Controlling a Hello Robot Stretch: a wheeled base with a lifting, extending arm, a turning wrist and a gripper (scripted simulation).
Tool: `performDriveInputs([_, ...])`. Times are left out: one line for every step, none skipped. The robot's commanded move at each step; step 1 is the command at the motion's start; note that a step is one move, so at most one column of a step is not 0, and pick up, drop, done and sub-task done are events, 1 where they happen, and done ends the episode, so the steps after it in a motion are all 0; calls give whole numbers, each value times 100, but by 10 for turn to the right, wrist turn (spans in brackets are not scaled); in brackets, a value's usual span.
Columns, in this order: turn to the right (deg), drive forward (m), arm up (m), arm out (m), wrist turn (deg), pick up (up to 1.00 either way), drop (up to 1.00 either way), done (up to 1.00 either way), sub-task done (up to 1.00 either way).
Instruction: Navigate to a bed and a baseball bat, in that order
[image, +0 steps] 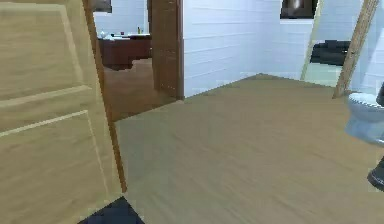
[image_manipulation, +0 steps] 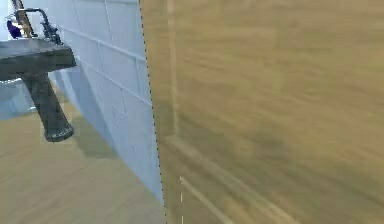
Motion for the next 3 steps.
performDriveInputs([-330, 0, 0, 0, 0, 0, 0, 0, 0])
performDriveInputs([0, 20, 0, 0, 0, 0, 0, 0, 0])
performDriveInputs([-450, 0, 0, 0, 0, 0, 0, 0, 0])
